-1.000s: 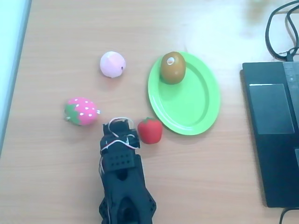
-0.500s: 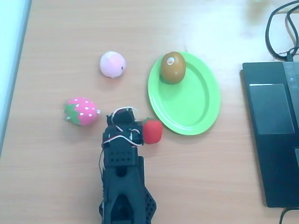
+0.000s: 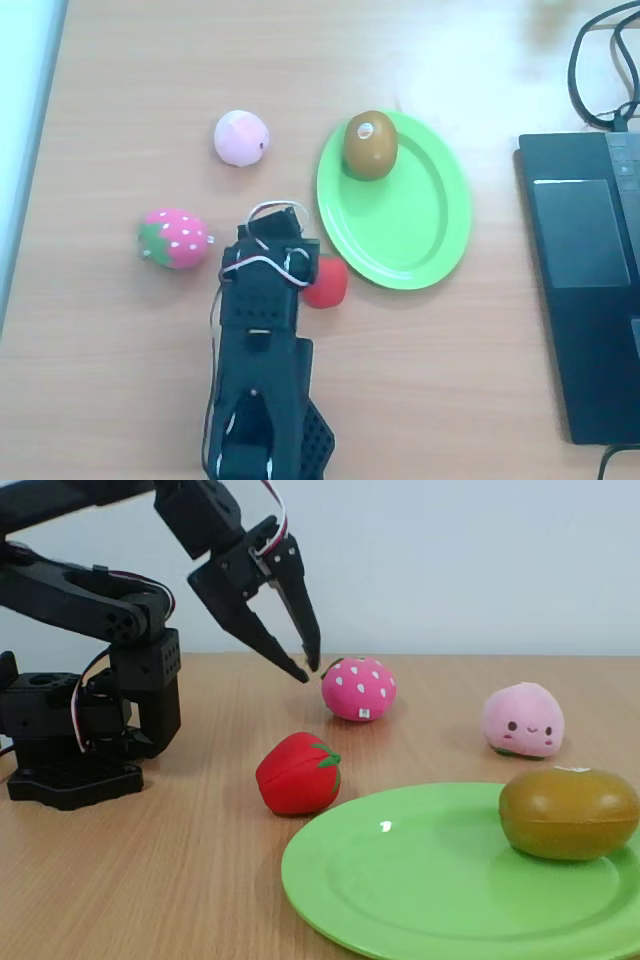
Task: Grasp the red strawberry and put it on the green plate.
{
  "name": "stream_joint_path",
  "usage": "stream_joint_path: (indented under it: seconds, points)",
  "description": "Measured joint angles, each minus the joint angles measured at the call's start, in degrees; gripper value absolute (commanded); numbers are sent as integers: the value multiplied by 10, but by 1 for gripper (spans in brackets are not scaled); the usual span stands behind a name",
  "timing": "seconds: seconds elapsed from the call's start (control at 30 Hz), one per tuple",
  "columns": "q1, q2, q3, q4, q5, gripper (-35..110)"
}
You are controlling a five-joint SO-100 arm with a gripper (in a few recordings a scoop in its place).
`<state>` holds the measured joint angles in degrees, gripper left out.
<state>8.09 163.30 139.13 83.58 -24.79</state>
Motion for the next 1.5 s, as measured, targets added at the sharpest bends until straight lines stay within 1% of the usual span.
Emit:
stream_joint_path:
  seconds: [0.2, 0.4, 0.53, 0.67, 0.77, 0.9, 1.2, 1.5]
  points:
    - [47, -21, -48, 62, -34, 21]
    - [79, -45, -86, 104, -64, 23]
    - [113, -65, -91, 112, -92, 24]
    - [157, -83, -81, 109, -124, 26]
    - [185, -91, -62, 86, -137, 33]
    - [205, -89, -33, 49, -149, 39]
    - [214, -91, -2, 31, -149, 43]
    - [227, -109, 28, 23, -189, 44]
